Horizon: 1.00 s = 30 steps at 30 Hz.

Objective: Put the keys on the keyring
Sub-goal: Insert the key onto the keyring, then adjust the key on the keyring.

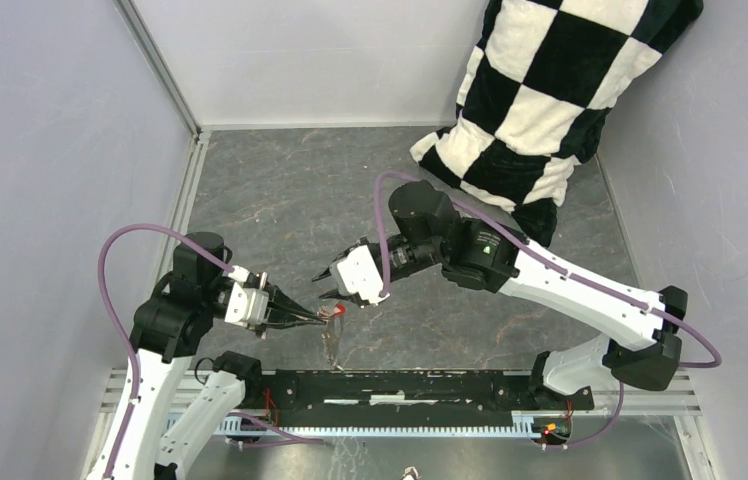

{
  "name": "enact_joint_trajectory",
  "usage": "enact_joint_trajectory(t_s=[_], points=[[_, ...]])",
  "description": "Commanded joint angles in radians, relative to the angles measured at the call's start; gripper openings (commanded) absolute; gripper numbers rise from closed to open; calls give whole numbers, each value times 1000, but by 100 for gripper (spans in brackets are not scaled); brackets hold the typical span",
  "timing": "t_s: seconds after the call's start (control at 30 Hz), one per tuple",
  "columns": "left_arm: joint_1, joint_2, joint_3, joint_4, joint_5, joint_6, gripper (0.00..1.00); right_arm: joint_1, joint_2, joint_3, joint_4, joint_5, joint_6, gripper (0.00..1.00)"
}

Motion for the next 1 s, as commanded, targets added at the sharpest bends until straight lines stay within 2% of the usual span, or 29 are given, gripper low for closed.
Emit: enact_joint_trajectory(t_s=[0.0, 0.1, 0.27, 0.37, 0.43, 0.47, 0.5, 0.53, 0.63, 0.8, 0.97], points=[[-4, -10, 24, 27, 44, 7, 2, -2, 22, 54, -41, 21, 15, 37], [-4, -10, 22, 28, 33, 4, 2, -34, 4, 69, -26, 68, 82, 38], [-3, -6, 15, 107, 4, -83, 2, -89, -96, -10, 58, 79, 201, 48], [-2, -11, 5, 170, -32, -151, 2, -89, -108, -20, 28, 97, 261, 51], [-2, -24, -10, 263, -60, -252, 2, -87, -82, 20, -22, 112, 307, 53], [-2, -33, -23, 320, -77, -310, 2, -83, -66, 43, -56, 117, 309, 66], [-2, -45, -40, 399, -104, -391, 2, -76, -57, 63, -91, 123, 303, 75], [-2, -58, -59, 480, -132, -478, 2, -61, -55, 63, -100, 135, 301, 76], [-2, -90, -107, 645, -182, -632, 2, 2, -80, 33, -76, 189, 280, 76], [-2, -102, -122, 663, -191, -666, 2, 16, -81, 56, -82, 221, 291, 61], [-2, -127, -141, 721, -216, -720, 2, 20, -61, 68, -96, 218, 312, 53]])
